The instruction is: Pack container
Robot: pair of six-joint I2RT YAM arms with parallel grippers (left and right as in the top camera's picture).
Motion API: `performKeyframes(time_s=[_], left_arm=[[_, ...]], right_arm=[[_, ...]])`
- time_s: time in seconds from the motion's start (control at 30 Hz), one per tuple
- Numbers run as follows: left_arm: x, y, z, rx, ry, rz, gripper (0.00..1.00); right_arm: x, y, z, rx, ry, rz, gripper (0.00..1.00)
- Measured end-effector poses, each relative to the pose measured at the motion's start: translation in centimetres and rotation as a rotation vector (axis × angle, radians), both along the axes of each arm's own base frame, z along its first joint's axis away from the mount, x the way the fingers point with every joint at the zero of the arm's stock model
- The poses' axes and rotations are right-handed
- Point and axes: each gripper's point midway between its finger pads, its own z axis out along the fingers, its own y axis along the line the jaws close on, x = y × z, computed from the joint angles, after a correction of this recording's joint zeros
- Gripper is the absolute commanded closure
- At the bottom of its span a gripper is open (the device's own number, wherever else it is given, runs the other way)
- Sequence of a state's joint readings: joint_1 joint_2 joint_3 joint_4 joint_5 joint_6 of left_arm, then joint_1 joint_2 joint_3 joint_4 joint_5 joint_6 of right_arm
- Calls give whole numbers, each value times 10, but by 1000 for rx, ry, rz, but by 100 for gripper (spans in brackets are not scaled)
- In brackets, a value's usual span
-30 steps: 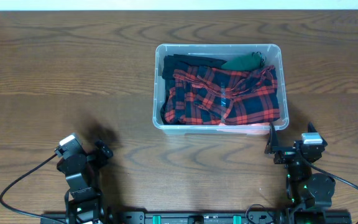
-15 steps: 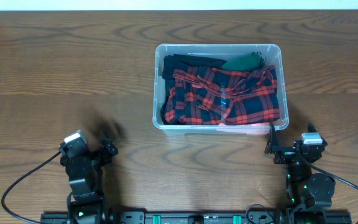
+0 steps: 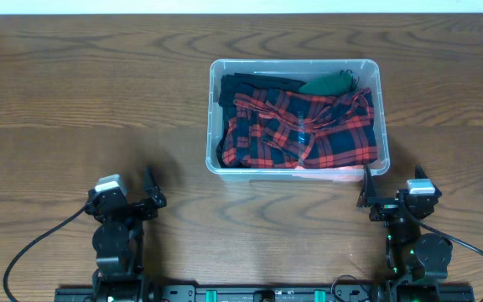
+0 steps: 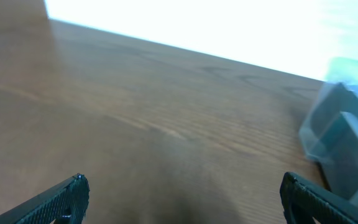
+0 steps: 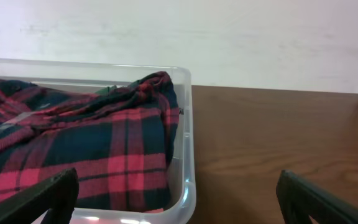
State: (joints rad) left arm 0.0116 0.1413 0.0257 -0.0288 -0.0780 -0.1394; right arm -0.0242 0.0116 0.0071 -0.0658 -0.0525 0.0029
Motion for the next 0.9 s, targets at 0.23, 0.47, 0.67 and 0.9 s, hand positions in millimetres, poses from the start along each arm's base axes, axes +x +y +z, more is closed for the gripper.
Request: performKeyframes(time_s=[0.23,0.47,0.67,0.9], left_arm=[[0,-10,7,116,-18,-67,2],[-1,-11,17,224,-46,-89,2],[-3,-12,29,269,-97,-94,2],[-2,-18,29,297,-97,-123,2]], right_arm=[[0,0,0,0,0,0,1],[0,0,0,0,0,0,1],[0,0,0,0,1,0,1],[0,0,0,0,0,0,1]])
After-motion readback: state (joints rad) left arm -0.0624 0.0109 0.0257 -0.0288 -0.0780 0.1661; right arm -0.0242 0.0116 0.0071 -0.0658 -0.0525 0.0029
